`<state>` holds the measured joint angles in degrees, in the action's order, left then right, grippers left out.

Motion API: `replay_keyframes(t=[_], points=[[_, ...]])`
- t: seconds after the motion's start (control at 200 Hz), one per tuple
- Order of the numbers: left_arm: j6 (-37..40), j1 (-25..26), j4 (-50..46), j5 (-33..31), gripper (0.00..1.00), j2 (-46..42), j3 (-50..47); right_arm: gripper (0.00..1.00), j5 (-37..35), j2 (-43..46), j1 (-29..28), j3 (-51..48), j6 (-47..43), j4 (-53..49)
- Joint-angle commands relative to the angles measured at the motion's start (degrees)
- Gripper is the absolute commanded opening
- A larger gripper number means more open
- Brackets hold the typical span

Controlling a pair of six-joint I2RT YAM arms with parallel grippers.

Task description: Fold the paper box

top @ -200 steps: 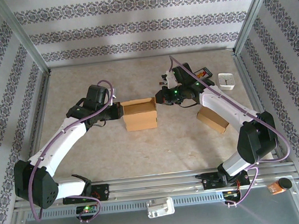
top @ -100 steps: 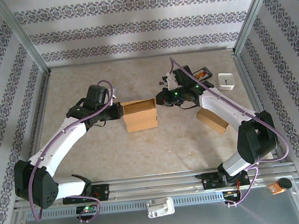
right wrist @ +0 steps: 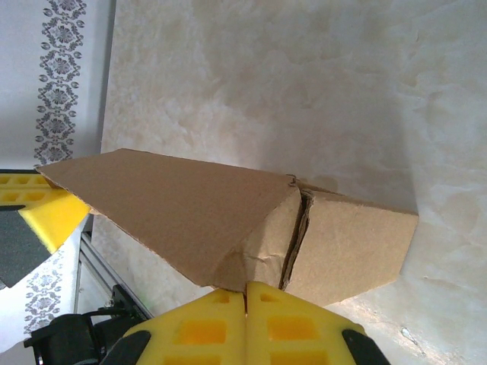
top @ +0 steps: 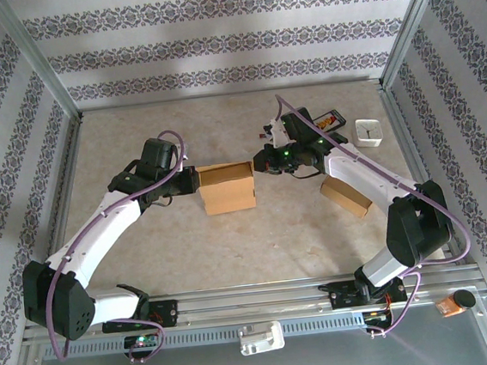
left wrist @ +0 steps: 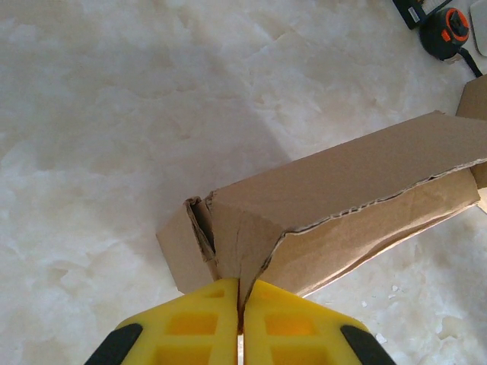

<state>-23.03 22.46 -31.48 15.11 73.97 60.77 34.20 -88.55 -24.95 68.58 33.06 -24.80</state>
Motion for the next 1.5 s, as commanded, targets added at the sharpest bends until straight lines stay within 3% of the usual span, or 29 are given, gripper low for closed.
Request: replay_keyframes(t=[0.0,0.345,0.67,0.869,1.159,1.269,1.494], points=[[-1.4,0.3,-1.0,-1.0,0.08,-0.3,1.0,0.05,-1.5,-0.3,0.4,-1.6,-0.3,-5.3],[-5.0,0.3,-2.3,4.2,0.08,0.0,-3.3,0.05,-2.7,0.0,-0.3,-2.2,-0.9,-5.5],[-3.5,0.4,-5.3,1.7,0.11,-2.2,-5.0,0.05,-3.3,1.0,-0.7,-3.0,-2.3,-7.1],[-4.7,0.4,-0.6,0.8,0.28,-7.6,-4.8,0.20,-2.4,2.6,-0.7,-0.9,-0.3,-7.0],[-8.1,0.3,4.6,2.0,0.29,-12.3,-5.7,0.27,-1.1,6.5,0.2,1.4,3.9,-6.5],[-12.8,0.4,5.0,-1.1,0.29,-13.2,-5.8,0.27,-0.4,8.2,0.4,2.1,6.0,-5.3],[-32.8,0.3,10.8,-3.1,0.28,-9.3,-8.6,0.23,-3.0,5.7,0.4,3.8,12.0,-3.9]])
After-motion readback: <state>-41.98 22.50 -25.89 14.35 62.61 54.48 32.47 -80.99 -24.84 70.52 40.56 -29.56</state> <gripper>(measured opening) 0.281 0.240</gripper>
